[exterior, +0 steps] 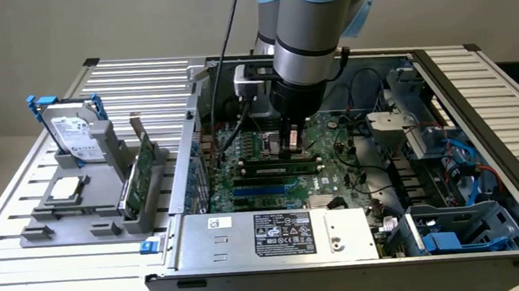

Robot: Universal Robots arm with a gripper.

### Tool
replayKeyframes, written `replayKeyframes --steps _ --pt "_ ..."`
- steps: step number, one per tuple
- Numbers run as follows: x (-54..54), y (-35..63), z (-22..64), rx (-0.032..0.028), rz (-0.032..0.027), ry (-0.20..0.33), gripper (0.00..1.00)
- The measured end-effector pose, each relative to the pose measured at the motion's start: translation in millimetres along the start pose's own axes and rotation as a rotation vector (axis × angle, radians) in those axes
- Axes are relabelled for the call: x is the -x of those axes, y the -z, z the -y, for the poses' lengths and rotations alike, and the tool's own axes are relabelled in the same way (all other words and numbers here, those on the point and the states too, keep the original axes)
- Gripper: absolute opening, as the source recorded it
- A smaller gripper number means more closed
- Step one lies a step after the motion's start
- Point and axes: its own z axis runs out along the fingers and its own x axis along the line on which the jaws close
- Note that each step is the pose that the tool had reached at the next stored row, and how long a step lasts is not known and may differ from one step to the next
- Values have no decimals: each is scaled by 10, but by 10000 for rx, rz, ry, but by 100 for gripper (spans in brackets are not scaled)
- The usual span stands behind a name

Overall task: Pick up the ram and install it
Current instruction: 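Press down the ram until it locks into place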

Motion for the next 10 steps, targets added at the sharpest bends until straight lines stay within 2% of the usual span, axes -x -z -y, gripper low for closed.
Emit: replayKeyframes --steps 10 --pt "0 0 0 -42 69 -1351 11"
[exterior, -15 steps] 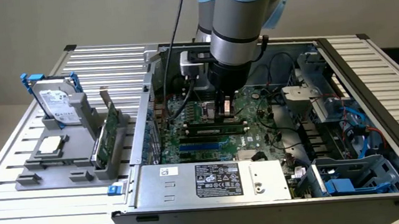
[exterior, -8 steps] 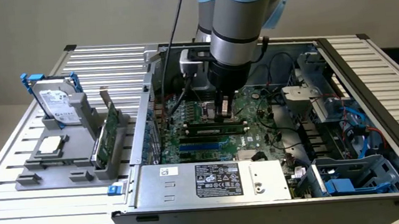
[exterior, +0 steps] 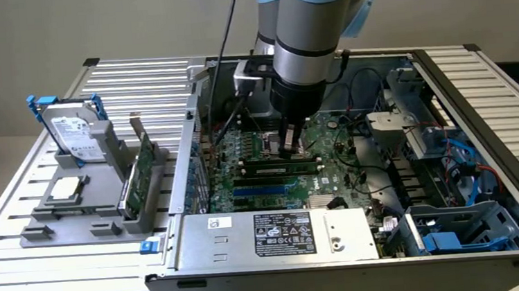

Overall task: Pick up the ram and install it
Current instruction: 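Press down the ram until it locks into place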

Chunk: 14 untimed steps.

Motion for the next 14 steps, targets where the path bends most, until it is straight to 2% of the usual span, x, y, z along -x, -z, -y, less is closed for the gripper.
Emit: replayKeyframes --steps 14 --pt "0 -2 0 -60 98 -2025 11"
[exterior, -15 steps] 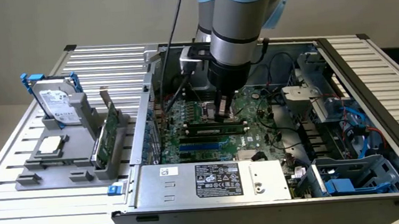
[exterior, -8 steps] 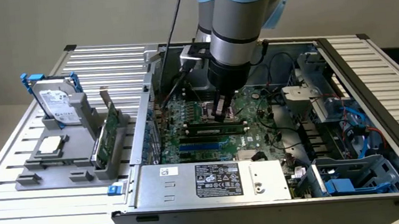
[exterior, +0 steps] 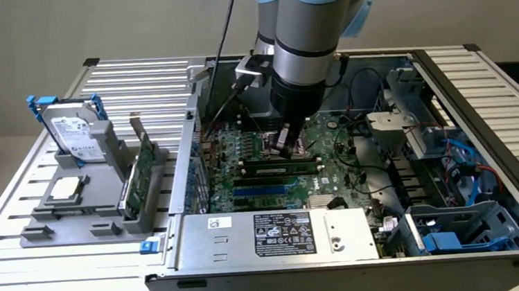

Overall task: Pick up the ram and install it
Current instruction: 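Press down the ram until it locks into place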

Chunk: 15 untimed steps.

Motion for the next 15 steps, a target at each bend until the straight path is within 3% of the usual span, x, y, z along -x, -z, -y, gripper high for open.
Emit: replayKeyframes --steps 6,9,12,15 --pt "0 -3 0 -30 38 -899 11" --pt "-1 -4 0 -56 31 -1290 11" --pt "0 -3 0 -108 -33 -1602 11" --pt "0 -3 0 -187 -148 -1866 11"
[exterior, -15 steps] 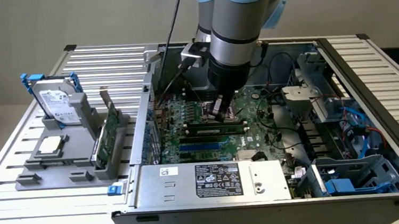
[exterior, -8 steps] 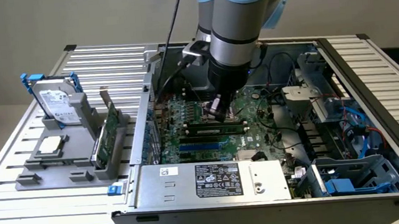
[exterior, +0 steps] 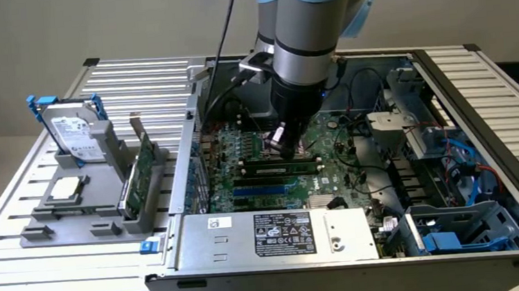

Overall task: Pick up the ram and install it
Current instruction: 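Press down the ram until it locks into place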

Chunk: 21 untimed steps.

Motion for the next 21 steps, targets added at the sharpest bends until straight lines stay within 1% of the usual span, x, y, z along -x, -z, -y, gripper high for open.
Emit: replayKeyframes --steps 3,7,21 --pt "0 1 0 -83 -103 -255 11" --pt "0 2 0 -137 -164 -674 11" --pt "0 1 0 -232 -247 -2350 11"
